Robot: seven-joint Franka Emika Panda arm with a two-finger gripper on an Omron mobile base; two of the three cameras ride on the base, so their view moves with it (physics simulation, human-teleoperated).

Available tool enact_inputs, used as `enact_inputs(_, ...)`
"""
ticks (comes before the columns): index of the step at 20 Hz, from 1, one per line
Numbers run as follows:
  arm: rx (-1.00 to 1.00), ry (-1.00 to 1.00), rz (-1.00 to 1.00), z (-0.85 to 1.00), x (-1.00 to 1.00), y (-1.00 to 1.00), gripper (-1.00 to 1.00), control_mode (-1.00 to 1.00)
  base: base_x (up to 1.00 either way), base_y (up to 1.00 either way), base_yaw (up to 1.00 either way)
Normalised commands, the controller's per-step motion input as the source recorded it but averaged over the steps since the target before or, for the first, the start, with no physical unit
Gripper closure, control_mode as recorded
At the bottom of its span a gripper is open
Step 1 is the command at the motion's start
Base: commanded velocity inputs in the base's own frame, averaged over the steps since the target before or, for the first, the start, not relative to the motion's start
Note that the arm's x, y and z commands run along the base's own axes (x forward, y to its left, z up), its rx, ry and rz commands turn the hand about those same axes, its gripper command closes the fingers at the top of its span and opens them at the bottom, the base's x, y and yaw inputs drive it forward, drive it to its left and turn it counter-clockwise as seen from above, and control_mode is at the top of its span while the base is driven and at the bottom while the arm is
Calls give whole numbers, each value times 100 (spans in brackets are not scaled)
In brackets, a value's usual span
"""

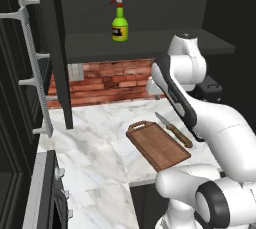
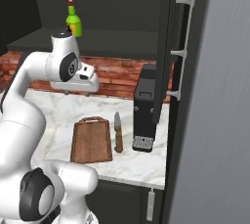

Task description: Move the cutting board and knife to the sink. Then move spray from the cabinet to the counter.

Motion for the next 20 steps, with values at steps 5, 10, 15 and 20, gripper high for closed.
enact_inputs(5, -2, 0, -2, -56, 2, 18, -100, -100, 0, 0, 0)
enact_inputs(10, -5, 14, 0, -38, 14, 2, -100, -100, 0, 0, 0)
enact_inputs(15, 0, 2, 3, -72, 63, 0, -100, -100, 0, 0, 0)
enact_inputs(20, 0, 3, 5, -74, 70, 0, -100, -100, 0, 0, 0)
